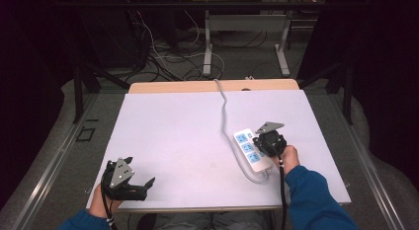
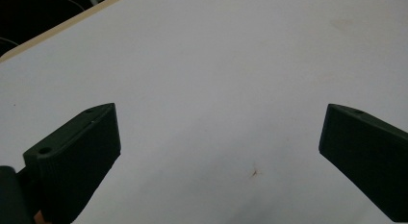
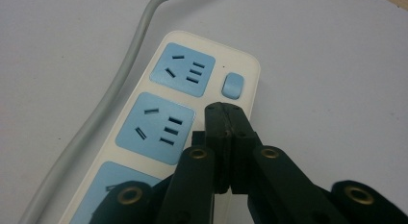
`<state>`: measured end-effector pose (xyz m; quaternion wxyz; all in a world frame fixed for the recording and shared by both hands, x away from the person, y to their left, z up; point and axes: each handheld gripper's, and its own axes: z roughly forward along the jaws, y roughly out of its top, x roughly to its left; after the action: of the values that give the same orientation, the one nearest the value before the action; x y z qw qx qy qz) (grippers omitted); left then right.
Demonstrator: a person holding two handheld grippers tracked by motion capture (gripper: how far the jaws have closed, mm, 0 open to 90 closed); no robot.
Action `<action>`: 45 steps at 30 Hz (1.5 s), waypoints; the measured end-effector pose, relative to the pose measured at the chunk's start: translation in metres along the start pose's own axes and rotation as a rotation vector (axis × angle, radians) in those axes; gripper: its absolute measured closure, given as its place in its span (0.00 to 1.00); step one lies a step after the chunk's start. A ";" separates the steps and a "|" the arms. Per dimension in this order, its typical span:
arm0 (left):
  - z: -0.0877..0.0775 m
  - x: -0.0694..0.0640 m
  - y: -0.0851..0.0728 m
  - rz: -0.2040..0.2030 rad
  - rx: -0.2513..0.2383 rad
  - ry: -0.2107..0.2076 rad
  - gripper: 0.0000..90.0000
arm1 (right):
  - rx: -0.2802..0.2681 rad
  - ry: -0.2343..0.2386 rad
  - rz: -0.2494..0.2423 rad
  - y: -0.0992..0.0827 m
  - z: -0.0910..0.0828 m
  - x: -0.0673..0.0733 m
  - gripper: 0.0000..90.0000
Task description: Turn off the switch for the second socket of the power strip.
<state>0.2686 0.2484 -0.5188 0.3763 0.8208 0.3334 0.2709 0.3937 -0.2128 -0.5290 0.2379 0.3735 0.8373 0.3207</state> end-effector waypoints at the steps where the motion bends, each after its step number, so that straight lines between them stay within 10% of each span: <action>1: 0.000 0.000 0.000 0.000 0.000 0.000 0.01 | 0.001 0.000 0.001 0.000 0.000 0.000 1.00; 22: 0.000 0.000 0.000 -0.001 -0.001 -0.001 0.01 | -0.055 0.001 0.005 0.009 -0.012 0.002 0.93; 45: 0.000 0.000 0.000 0.000 -0.001 0.000 0.01 | -0.082 0.073 0.013 0.014 -0.028 0.002 0.17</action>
<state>0.2683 0.2488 -0.5188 0.3768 0.8205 0.3335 0.2712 0.3812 -0.2140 -0.5009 0.2201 0.3569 0.8292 0.3696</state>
